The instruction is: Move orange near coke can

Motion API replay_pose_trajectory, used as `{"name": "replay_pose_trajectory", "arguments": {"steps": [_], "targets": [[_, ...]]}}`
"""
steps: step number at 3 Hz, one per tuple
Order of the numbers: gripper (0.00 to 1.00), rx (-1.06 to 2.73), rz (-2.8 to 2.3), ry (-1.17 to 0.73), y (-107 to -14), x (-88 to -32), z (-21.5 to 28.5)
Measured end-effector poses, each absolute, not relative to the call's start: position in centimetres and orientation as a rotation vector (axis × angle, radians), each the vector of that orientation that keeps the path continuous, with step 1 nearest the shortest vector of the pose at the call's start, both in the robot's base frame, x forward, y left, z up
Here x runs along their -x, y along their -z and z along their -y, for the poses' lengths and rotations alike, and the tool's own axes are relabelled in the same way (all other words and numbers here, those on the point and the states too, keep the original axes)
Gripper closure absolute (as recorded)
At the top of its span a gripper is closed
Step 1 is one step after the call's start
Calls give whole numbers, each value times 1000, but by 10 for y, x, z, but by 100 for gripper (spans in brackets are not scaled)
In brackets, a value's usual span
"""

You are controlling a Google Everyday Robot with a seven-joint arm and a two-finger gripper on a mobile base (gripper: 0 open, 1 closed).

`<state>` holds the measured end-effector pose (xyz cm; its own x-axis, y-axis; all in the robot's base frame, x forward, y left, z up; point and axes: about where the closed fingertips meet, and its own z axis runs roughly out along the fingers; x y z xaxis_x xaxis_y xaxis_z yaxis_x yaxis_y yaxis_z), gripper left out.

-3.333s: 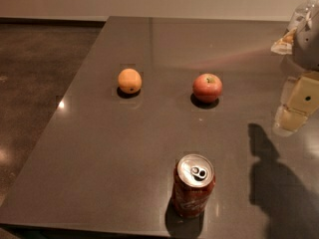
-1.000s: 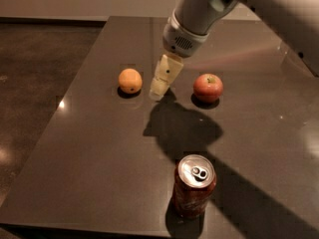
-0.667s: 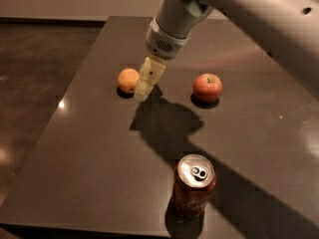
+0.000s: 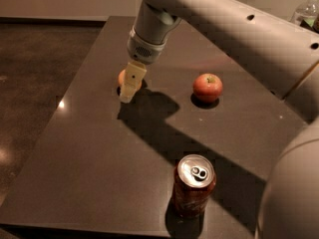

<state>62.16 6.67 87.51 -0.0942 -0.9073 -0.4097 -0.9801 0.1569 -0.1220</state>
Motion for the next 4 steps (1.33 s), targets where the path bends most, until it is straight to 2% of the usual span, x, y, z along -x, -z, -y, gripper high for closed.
{"name": "replay_pose_trajectory", "arguments": {"steps": [1, 4], "targets": [[0, 1814, -2063, -247, -864, -632, -71], [74, 1847, -2007, -288, -873, -630, -75]]}}
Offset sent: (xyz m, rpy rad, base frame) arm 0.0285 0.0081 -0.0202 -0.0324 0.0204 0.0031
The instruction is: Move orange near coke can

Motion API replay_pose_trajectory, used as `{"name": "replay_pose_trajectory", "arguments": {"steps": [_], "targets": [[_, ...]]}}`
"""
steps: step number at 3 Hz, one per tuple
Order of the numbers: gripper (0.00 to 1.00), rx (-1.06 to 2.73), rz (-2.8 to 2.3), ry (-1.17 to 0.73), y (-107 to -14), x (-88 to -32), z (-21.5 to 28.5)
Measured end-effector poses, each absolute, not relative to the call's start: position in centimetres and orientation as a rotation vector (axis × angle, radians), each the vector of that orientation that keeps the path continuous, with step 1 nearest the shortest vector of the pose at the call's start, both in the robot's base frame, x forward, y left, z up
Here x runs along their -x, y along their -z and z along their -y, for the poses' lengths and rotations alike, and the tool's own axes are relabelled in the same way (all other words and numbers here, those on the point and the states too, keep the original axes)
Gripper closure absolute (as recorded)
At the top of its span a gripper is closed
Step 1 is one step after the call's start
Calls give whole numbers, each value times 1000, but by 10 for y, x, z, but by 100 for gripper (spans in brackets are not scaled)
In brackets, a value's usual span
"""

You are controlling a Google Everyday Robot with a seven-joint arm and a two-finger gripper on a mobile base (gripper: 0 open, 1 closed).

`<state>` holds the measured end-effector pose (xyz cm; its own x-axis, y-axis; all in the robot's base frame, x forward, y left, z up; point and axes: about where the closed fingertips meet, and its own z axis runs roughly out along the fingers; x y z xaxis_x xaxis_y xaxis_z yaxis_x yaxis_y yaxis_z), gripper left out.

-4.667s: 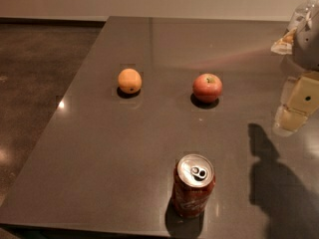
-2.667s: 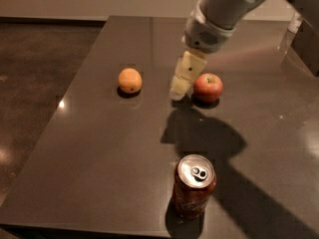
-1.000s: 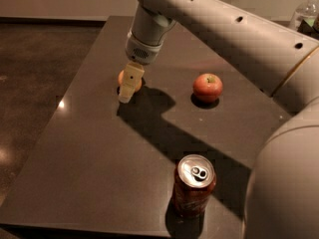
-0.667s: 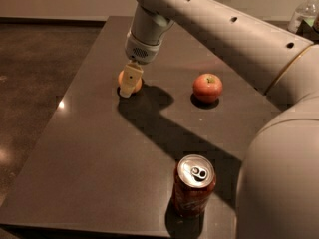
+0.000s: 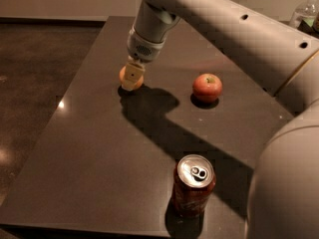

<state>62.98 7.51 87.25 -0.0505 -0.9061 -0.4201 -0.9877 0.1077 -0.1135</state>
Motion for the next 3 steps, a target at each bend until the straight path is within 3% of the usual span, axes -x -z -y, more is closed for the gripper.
{"name": "replay_pose_trajectory", "arguments": {"steps": [1, 3], "targets": [[96, 1869, -1951, -299, -889, -617, -64], [100, 2031, -1768, -378, -917, -572, -16]]}}
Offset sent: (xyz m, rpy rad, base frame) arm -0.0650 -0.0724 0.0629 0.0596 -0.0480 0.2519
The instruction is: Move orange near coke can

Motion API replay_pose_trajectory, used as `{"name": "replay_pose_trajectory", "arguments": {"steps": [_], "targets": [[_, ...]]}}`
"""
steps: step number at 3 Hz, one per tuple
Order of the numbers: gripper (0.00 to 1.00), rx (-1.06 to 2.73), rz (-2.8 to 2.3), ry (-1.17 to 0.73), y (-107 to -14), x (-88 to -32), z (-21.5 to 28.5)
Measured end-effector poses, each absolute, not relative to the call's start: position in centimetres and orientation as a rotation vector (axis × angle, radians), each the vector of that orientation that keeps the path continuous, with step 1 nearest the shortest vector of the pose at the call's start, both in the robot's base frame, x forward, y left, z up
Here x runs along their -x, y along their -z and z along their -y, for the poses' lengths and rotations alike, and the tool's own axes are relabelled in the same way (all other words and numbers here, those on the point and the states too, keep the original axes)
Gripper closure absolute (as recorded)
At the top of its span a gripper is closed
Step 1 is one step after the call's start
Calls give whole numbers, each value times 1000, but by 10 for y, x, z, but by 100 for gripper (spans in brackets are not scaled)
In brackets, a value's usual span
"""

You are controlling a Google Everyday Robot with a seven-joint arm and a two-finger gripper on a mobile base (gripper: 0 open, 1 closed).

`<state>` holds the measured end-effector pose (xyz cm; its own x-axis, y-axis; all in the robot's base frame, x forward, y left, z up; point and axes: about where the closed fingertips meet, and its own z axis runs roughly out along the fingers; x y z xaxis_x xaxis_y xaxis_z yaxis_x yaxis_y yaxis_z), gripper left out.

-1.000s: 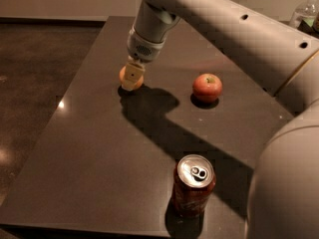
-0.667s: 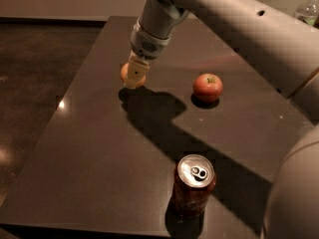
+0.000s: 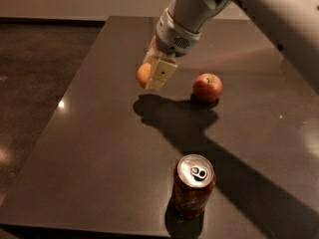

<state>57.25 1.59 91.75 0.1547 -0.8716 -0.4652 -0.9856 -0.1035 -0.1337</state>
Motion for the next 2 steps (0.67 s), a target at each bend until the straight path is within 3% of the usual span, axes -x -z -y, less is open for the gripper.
{"name": "replay_pose_trajectory", "arguments": {"steps": [2], "targets": [[100, 2195, -1547, -479, -922, -527, 26]]}}
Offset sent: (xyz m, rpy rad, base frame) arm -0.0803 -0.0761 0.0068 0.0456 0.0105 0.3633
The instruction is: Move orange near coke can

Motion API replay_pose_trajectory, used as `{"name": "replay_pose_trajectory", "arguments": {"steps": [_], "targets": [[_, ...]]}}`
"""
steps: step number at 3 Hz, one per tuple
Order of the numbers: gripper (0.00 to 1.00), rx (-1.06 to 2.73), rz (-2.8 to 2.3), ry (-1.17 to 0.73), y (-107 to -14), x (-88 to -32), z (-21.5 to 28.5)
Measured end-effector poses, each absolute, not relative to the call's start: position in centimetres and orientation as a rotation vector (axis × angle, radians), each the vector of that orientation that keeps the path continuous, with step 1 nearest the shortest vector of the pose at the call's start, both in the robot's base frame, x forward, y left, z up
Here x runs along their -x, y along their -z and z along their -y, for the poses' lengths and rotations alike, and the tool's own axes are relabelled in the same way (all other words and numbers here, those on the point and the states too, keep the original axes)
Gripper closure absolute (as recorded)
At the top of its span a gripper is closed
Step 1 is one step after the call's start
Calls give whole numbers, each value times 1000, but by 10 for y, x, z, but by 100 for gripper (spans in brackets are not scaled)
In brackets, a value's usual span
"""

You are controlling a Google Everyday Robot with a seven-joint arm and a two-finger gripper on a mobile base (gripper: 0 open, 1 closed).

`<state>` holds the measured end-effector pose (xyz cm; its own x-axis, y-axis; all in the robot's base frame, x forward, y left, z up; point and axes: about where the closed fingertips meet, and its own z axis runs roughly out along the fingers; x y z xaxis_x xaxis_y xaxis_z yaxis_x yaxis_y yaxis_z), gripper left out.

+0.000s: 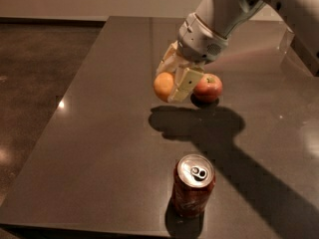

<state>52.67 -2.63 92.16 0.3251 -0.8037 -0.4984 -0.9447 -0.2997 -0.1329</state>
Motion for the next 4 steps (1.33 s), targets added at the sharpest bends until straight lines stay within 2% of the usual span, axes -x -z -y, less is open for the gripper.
{"name": "replay_pose_trajectory", "arguments": {"steps": [4], "targets": [[100, 2536, -1097, -424, -897, -438, 63]]}}
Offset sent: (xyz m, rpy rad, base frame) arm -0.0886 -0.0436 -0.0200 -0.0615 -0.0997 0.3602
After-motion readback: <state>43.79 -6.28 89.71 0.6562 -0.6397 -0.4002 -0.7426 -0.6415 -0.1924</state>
